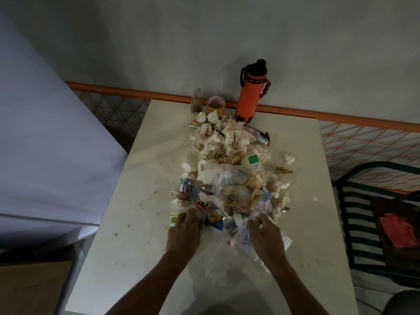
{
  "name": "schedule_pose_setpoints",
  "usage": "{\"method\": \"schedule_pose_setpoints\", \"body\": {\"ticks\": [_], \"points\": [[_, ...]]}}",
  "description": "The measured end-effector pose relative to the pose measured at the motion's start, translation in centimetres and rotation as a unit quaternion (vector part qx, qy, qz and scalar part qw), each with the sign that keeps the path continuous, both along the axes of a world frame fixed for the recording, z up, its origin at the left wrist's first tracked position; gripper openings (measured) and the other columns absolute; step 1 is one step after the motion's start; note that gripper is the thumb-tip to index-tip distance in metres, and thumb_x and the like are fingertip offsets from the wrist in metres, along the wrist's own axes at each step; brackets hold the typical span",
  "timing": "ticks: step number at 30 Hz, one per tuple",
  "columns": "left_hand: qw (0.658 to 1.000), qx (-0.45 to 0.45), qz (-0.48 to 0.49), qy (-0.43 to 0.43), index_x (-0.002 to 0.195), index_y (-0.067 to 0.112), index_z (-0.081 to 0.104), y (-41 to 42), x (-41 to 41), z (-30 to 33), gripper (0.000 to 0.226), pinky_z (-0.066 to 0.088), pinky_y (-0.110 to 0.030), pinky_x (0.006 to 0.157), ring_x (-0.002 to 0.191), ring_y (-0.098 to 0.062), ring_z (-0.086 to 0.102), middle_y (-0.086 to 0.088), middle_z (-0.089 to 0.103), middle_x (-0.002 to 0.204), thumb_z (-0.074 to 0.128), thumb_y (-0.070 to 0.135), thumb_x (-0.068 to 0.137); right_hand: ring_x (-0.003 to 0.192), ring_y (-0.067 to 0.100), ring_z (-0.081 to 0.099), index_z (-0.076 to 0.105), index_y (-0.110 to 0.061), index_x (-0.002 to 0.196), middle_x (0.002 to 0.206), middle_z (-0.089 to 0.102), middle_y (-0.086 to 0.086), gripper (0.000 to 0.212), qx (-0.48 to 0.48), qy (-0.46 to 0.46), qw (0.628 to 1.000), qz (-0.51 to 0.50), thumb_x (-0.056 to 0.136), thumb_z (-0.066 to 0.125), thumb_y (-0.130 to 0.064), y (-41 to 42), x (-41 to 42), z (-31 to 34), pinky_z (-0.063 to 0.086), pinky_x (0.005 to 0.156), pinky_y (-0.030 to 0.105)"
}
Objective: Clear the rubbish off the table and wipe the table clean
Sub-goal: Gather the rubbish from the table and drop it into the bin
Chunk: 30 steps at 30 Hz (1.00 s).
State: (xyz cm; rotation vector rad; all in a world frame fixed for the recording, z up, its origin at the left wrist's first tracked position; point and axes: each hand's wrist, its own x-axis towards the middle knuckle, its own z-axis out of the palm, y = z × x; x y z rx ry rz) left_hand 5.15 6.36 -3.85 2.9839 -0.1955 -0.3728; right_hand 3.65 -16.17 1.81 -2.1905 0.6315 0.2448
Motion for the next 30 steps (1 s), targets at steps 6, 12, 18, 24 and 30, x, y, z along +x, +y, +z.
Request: {"method": "schedule_pose_setpoints", "body": {"ticks": [6,12,18,24,30], "points": [[0.997,-0.077,0.025,-0.014,0.101,0.025,0.065,0.8,0.2,1.8,0.021,0.043,-0.022,0.049,0.079,-0.013,0.064,0.009,0.063,0.106,0.058,0.044,0.094,0.062,0.016,0.053,0.049,-0.017,0.079,0.069,0.056,0.001,0.016,0.017,-0.004,1.0,-0.023,0.086,0.058,-0.029,0.7,0.7,0.0,0.048,0.062,0.04],[0.986,-0.138,0.096,-0.022,0.1,0.03,0.055,2.6,-2.1,2.5,0.008,0.041,-0.024,0.053,0.069,-0.015,0.06,0.008,0.065,0.09,0.059,0.031,0.093,0.09,0.019,0.063,0.041,-0.034,0.118,0.099,0.064,-0.005,0.047,0.016,0.058,0.996,0.065,0.078,0.066,-0.036,1.2,1.3,-1.1,0.051,0.077,0.038],[0.982,-0.142,0.127,0.014,0.135,0.036,0.05,3.2,-3.5,3.3,0.039,0.049,-0.03,0.068,0.089,-0.022,0.068,0.007,0.06,0.125,0.051,0.034,0.097,0.107,0.028,0.061,0.048,-0.028,0.135,0.118,0.062,0.005,0.056,-0.072,0.12,0.983,0.116,0.083,0.065,-0.042,1.5,1.9,-3.0,0.05,0.086,0.038],[0.987,-0.119,0.081,0.066,0.142,0.04,0.039,1.9,-3.2,2.5,0.051,0.053,-0.029,0.075,0.108,-0.017,0.062,0.008,0.049,0.134,0.049,0.057,0.096,0.108,0.032,0.059,0.062,-0.021,0.119,0.118,0.057,0.01,0.036,-0.151,0.105,0.97,0.157,0.088,0.066,-0.04,2.1,2.1,-3.7,0.048,0.085,0.036],[0.995,-0.049,0.037,0.08,0.141,0.031,0.043,-0.7,-2.0,0.9,0.046,0.056,-0.035,0.077,0.106,-0.026,0.064,-0.004,0.045,0.134,0.05,0.047,0.098,0.108,0.03,0.058,0.064,-0.019,0.113,0.117,0.053,0.008,0.028,-0.137,0.088,0.973,0.162,0.091,0.062,-0.038,1.8,1.7,-3.7,0.046,0.083,0.034]]}}
